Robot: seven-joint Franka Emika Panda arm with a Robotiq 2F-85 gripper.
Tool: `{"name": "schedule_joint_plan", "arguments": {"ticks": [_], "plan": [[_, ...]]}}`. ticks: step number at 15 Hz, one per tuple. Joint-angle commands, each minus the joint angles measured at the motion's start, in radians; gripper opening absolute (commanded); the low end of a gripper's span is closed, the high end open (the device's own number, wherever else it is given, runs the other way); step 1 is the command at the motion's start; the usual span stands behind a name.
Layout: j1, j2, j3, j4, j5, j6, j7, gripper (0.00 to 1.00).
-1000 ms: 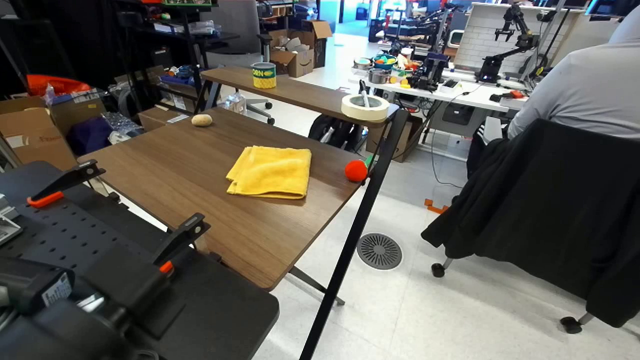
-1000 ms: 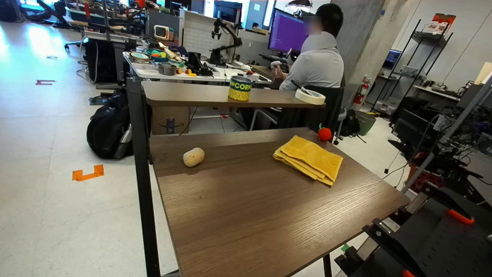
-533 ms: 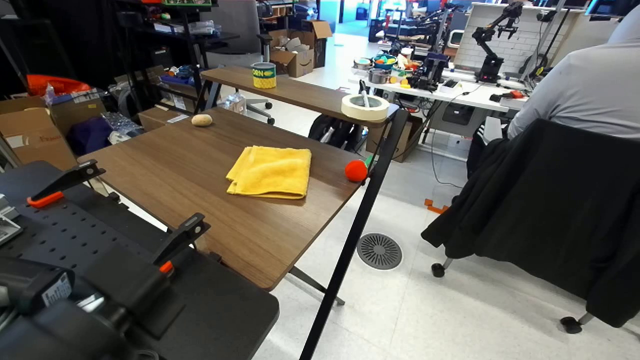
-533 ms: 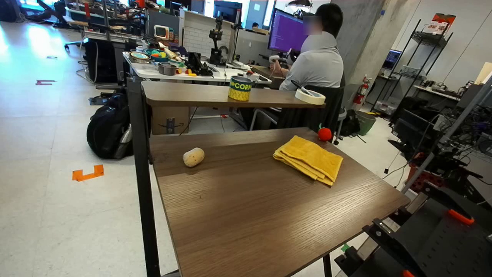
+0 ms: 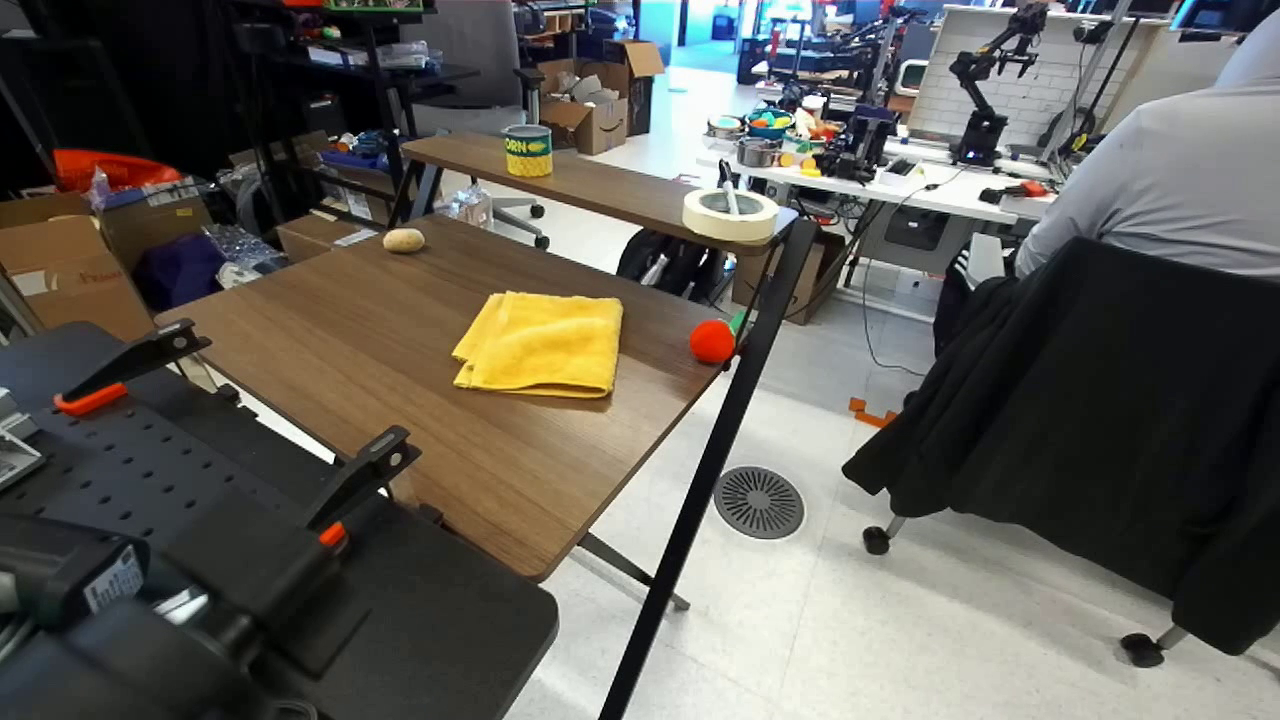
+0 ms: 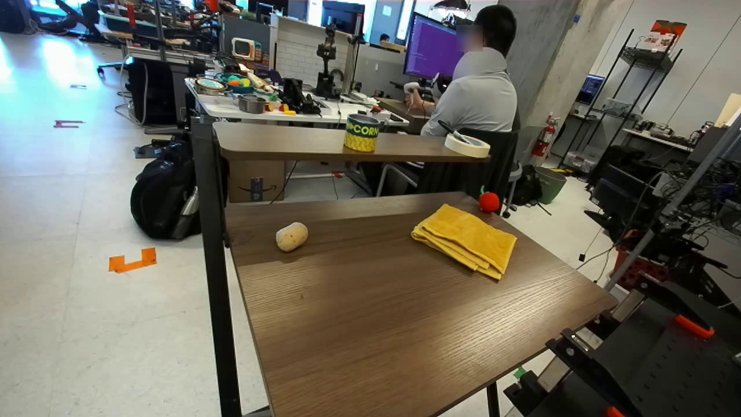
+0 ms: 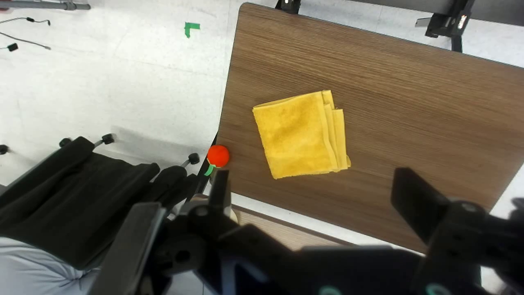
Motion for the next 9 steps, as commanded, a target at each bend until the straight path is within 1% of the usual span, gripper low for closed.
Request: {"name": "schedule_joint_plan", "arguments": {"ticks": [1,8,9], "plan": [[0.016,0.001,-0.013,0.002,-0.006,-0.003,0.005,1.00],[0.016,0.001,-0.013,0.002,-0.006,-0.003,0.005,1.00],[0.012,0.018,-0.013,0.015,-0.003,0.017,0.028,1.00]]}}
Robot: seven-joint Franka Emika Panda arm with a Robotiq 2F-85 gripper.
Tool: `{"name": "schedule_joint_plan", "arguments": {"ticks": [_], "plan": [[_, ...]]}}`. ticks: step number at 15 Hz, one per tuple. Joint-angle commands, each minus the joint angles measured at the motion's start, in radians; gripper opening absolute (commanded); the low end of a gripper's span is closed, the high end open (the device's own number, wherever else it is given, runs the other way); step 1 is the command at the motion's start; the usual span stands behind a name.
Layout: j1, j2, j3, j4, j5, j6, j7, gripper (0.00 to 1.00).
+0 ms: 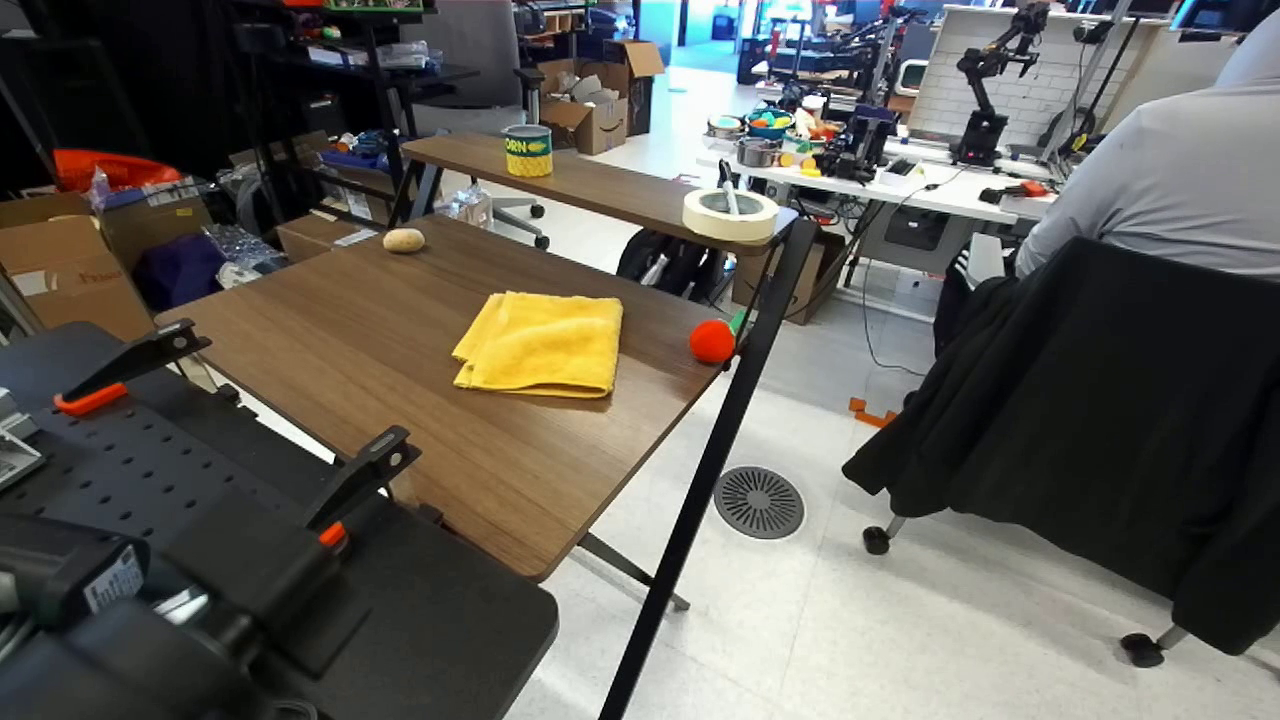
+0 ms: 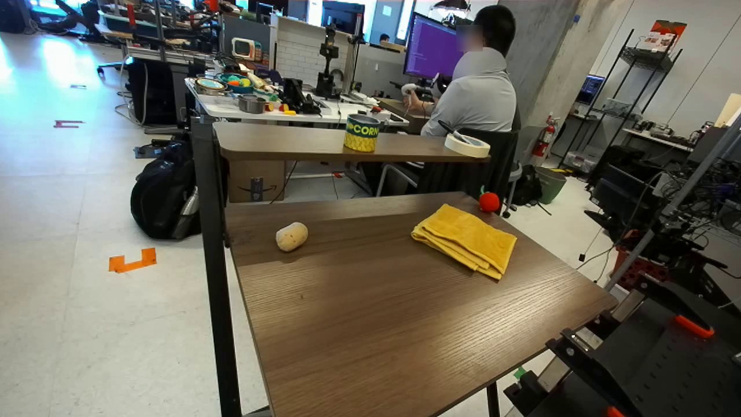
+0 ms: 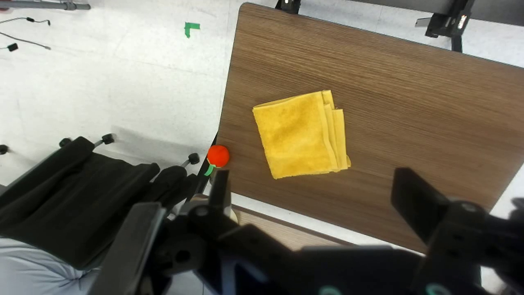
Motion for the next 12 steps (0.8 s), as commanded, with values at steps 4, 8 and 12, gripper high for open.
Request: {"name": "schedule_joint_plan", "arguments": {"ticks": [4,8,12], "plan": [[-0.020,0.218,-0.033,0.098,0.045,0.138,0.197,1.00],[-0.048,0.446,-0.052,0.153,0.018,0.206,0.374,1.00],[-0.034,0.454,-0.068,0.127,0.022,0.216,0.354,1.00]]}}
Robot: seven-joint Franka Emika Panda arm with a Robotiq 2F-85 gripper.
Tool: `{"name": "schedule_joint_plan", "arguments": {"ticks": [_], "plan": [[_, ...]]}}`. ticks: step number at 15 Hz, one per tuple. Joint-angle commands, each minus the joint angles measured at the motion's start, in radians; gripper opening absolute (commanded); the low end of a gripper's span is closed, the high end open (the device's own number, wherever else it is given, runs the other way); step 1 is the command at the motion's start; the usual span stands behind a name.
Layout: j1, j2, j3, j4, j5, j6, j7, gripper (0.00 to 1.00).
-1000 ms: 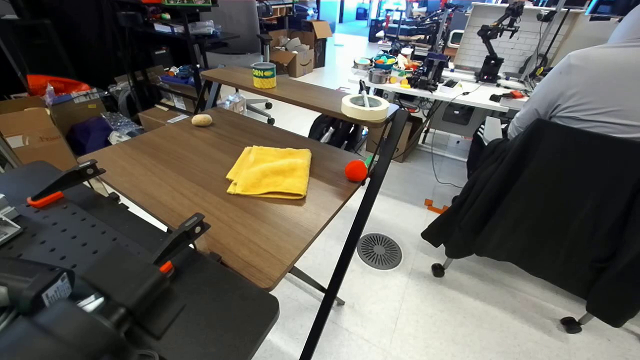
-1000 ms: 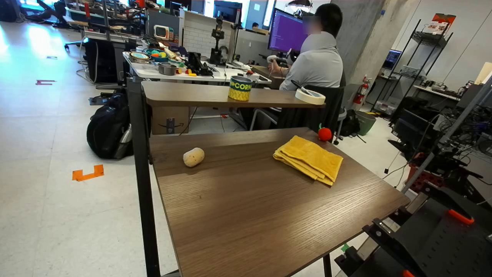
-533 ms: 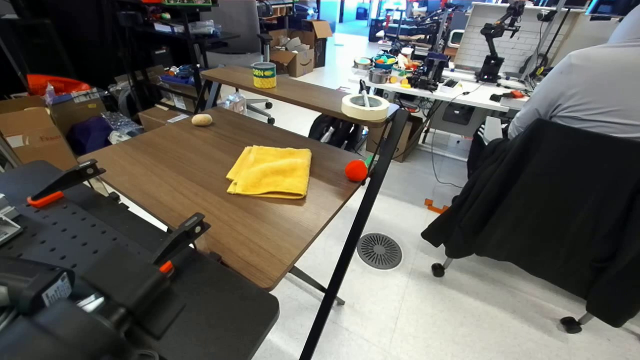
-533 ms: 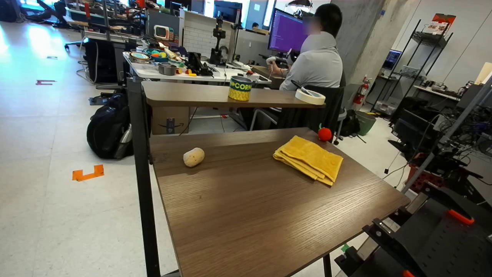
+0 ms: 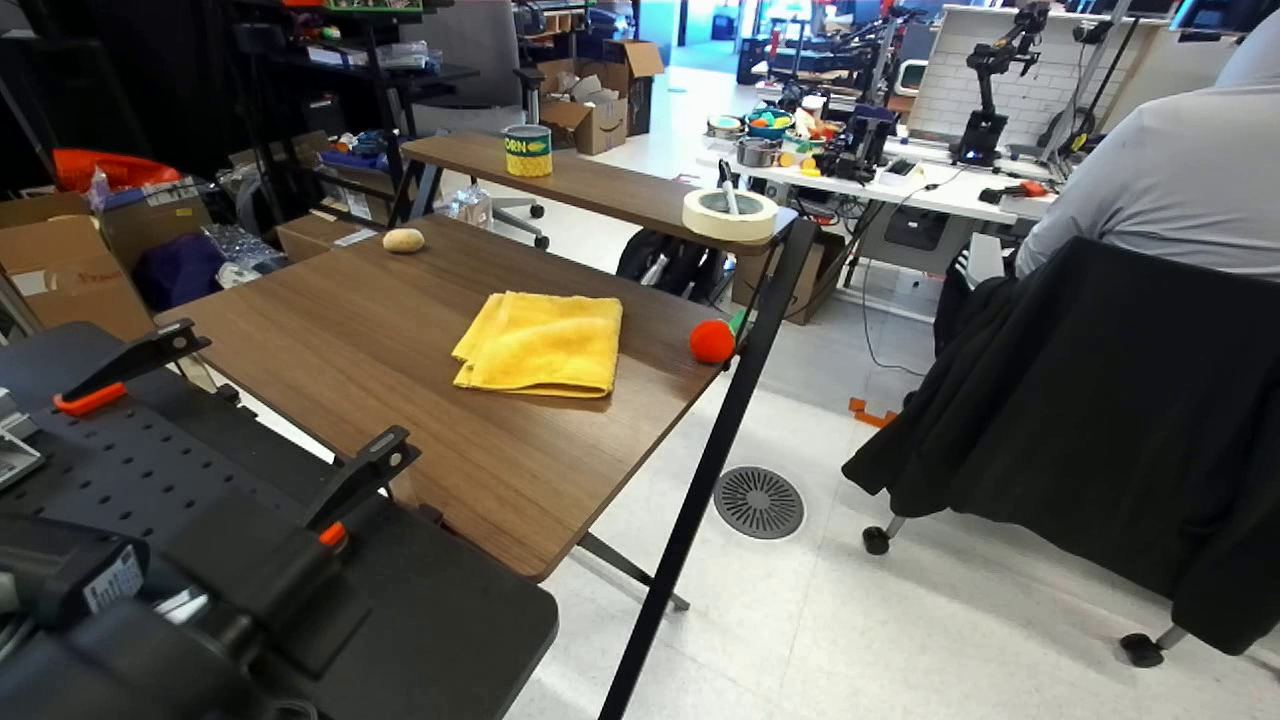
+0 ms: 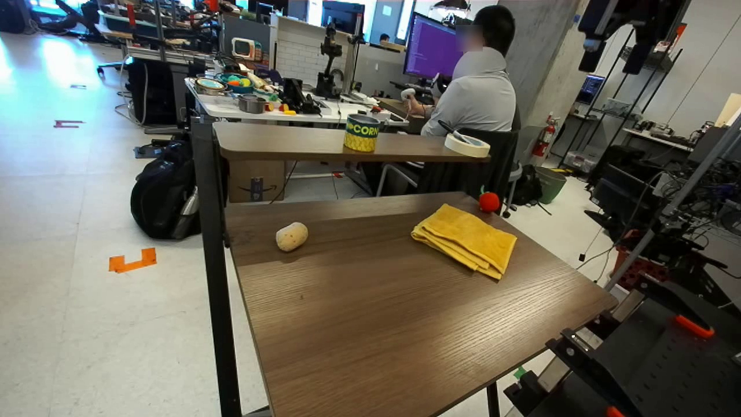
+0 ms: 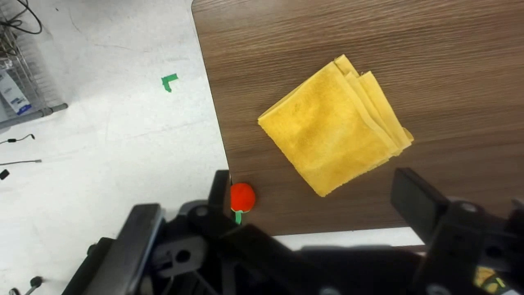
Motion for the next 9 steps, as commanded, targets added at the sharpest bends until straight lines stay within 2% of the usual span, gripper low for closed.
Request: {"name": "schedule_joint_plan", "arguments": {"ticks": [1,4,5,7,9], "plan": [[0.017,0.010,-0.017,0.011,0.001,-0.002,0.003,1.00],[0.016,0.005,-0.016,0.023,0.001,-0.002,0.005,1.00],[0.016,0.010,-0.016,0.004,0.034,0.041,0.004,1.00],[0.019,0.076,-0.016,0.013,0.050,0.060,0.017,1.00],[0.022,0.176,-0.019,0.034,0.059,0.134,0.059,1.00]]}}
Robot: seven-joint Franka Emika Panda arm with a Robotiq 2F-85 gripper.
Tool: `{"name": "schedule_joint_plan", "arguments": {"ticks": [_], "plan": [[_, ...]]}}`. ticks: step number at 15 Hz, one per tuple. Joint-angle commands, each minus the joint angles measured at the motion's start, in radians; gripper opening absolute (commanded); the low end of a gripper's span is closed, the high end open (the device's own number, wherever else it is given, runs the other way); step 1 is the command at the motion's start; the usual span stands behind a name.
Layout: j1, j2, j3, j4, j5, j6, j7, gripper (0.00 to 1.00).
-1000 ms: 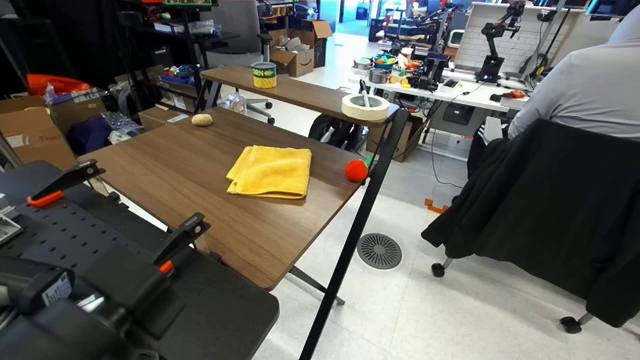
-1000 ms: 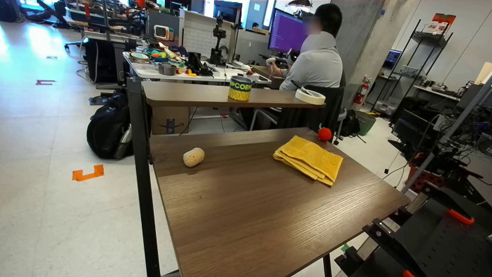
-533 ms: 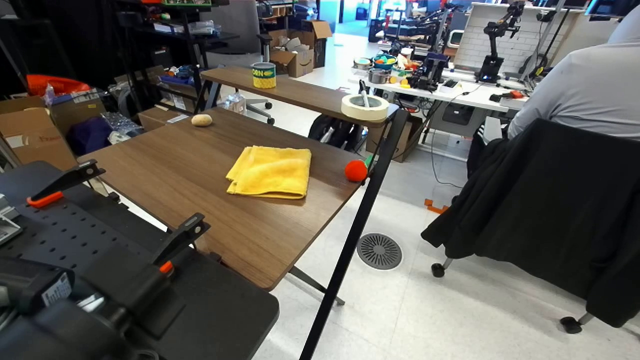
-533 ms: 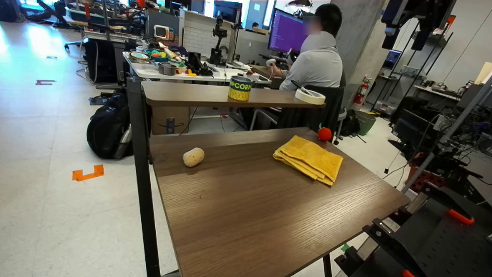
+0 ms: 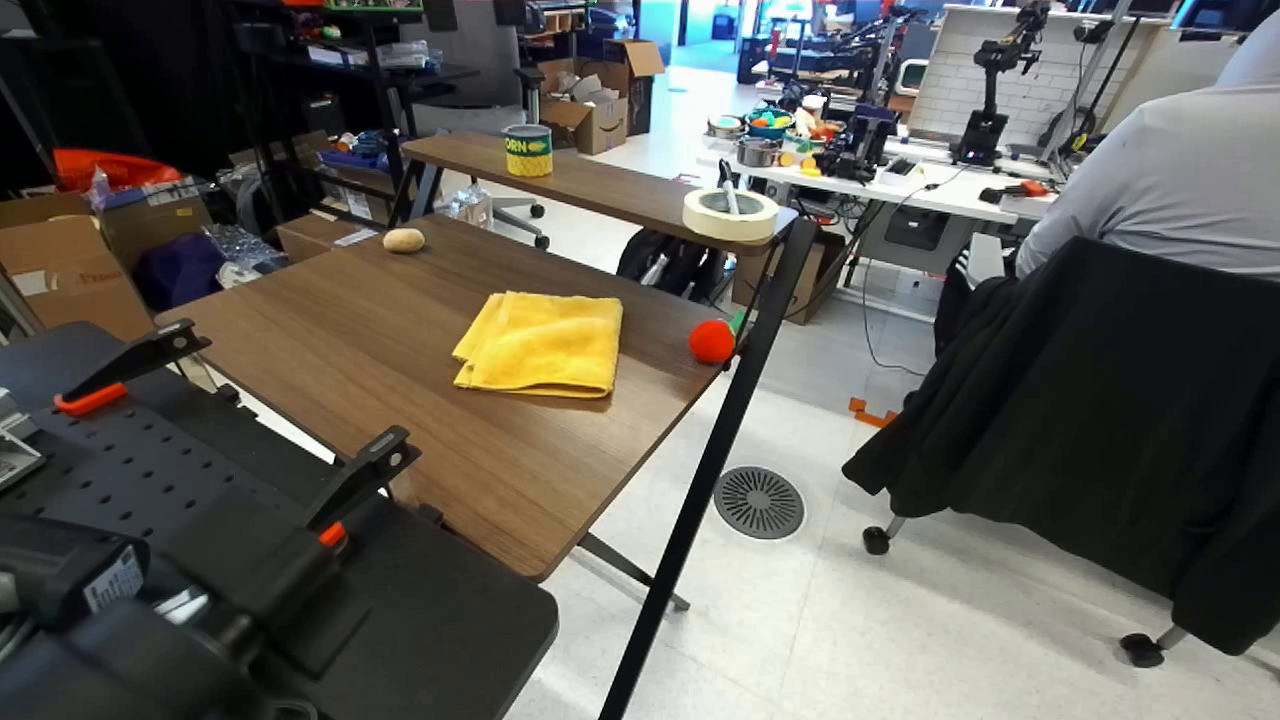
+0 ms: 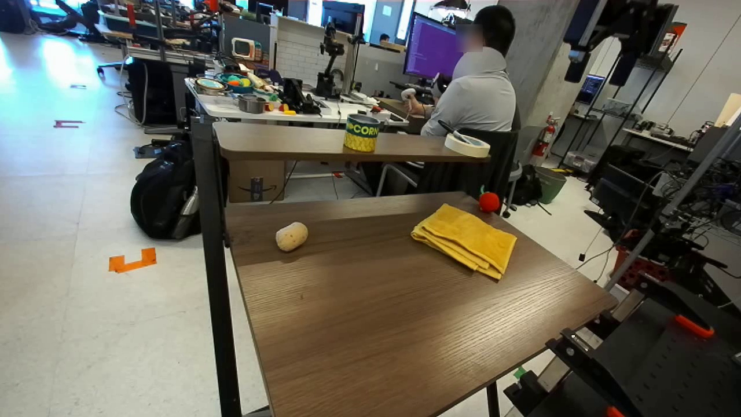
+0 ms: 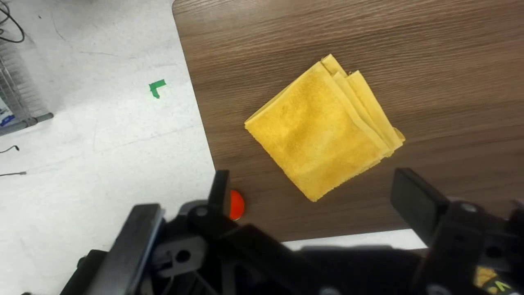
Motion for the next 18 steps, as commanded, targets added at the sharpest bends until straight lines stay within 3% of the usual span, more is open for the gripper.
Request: {"name": "schedule_joint_plan", "arguments": {"ticks": [1,7,8,11,18], "plan": [[0.019,0.198,-0.022,0.067,0.033,0.122,0.066,1.00],[0.061,0.580,-0.099,0.360,0.060,0.114,0.232,1.00],[0.057,0.461,-0.094,0.221,0.063,0.144,0.177,1.00],[0.069,0.582,-0.112,0.328,0.070,0.143,0.204,1.00],[0.072,0.589,-0.113,0.352,0.071,0.140,0.210,1.00]]}}
